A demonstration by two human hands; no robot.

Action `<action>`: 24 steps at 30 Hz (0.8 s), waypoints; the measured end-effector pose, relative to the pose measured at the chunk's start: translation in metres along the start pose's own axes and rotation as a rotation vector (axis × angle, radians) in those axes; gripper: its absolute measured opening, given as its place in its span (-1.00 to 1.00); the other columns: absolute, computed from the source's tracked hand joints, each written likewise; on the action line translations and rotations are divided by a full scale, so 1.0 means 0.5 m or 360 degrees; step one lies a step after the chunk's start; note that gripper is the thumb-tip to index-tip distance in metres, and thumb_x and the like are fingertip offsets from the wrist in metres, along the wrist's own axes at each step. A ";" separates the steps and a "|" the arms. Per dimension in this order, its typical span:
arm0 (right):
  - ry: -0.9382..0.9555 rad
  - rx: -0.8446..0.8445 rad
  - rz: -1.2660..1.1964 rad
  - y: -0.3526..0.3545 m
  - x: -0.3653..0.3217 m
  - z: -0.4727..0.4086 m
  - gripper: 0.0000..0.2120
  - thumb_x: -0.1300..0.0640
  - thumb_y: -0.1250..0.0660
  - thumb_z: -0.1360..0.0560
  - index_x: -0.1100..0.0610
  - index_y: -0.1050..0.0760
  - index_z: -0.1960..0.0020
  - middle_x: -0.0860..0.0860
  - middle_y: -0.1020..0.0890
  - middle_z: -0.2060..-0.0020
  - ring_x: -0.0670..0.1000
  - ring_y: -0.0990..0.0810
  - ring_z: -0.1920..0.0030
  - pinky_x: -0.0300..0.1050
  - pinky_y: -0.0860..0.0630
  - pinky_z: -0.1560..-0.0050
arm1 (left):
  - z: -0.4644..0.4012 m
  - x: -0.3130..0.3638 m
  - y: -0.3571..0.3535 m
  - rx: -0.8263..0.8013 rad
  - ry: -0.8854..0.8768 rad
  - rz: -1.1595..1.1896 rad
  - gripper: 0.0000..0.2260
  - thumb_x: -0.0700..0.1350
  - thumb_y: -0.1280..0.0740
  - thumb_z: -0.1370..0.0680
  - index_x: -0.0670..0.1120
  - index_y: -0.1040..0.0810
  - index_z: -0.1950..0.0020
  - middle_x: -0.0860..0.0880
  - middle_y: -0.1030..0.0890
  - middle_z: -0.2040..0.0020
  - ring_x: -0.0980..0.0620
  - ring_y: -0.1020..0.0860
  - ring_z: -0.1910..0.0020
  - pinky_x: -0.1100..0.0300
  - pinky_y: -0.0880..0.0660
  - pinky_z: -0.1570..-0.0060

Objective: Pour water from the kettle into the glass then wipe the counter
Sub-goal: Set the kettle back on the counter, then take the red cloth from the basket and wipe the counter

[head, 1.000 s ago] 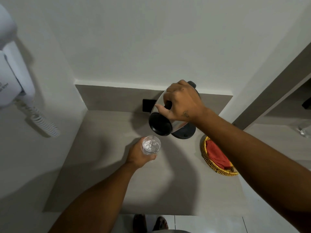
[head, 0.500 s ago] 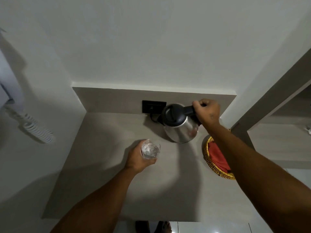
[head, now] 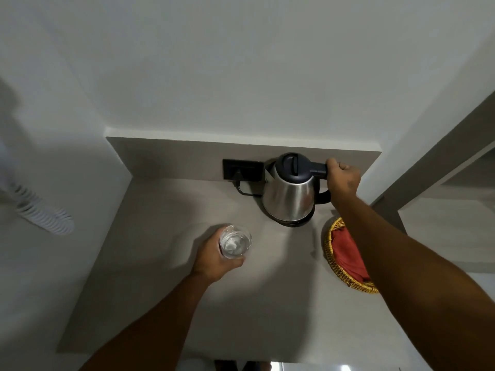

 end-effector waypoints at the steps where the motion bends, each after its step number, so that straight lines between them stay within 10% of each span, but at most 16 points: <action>1: 0.0004 0.0000 -0.0001 0.003 0.002 -0.002 -0.74 0.09 -0.34 -0.43 0.09 -0.46 0.42 -0.02 -0.43 0.48 -0.02 -0.44 0.39 -0.14 -0.44 0.30 | 0.000 0.001 0.000 -0.0001 -0.0005 -0.0008 -0.33 -0.29 -0.71 -0.16 -0.03 -0.63 -0.23 0.11 -0.72 -0.04 0.41 -0.62 0.02 0.56 -0.47 0.06; 11: -0.0023 0.0069 0.0000 0.050 0.042 -0.024 -0.72 0.04 -0.31 -0.46 0.12 -0.47 0.39 0.02 -0.40 0.46 0.02 -0.40 0.36 -0.05 -0.38 0.25 | -0.002 -0.001 -0.002 -0.0008 -0.0025 -0.0029 -0.34 -0.29 -0.71 -0.16 0.02 -0.62 -0.21 0.13 -0.71 -0.03 0.39 -0.62 0.02 0.54 -0.49 0.05; 16: 0.0129 -0.0058 0.0053 0.071 0.038 -0.017 -0.52 -0.28 -0.28 -0.53 0.13 -0.57 0.22 -0.01 -0.51 0.37 -0.06 -0.50 0.30 -0.14 -0.46 0.22 | -0.006 -0.006 -0.007 0.0000 -0.0161 -0.0059 -0.32 -0.24 -0.72 -0.16 0.10 -0.60 -0.21 0.17 -0.70 -0.06 0.38 -0.63 -0.03 0.56 -0.45 0.01; 20: 0.0145 0.0231 0.0109 0.152 0.121 0.045 -0.68 -0.22 -0.21 -0.60 0.01 -0.54 -0.01 0.05 -0.62 0.04 0.01 -0.60 0.00 0.11 -0.61 -0.08 | -0.021 -0.011 0.010 -0.0179 -0.0489 -0.0413 -0.25 0.14 -0.70 -0.19 0.12 -0.53 -0.33 0.19 -0.62 -0.23 0.17 -0.59 -0.22 0.20 -0.49 -0.24; 24: 0.0058 0.0084 0.0964 0.193 0.261 0.116 -0.45 -0.26 -0.19 -0.59 0.09 -0.37 -0.41 0.23 -0.37 -0.44 0.29 -0.30 -0.43 0.35 -0.30 -0.40 | -0.031 -0.046 0.001 -0.0268 -0.0558 -0.1016 -0.11 0.41 -0.49 -0.29 0.01 -0.39 -0.50 0.03 -0.45 -0.41 -0.07 -0.43 -0.42 -0.11 -0.33 -0.41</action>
Point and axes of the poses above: each hand's wrist, its own z-axis away from the middle knuckle, its own y-axis out of the back of the hand, x = y × z, the point moved 6 cm from there along -z, towards the middle knuckle
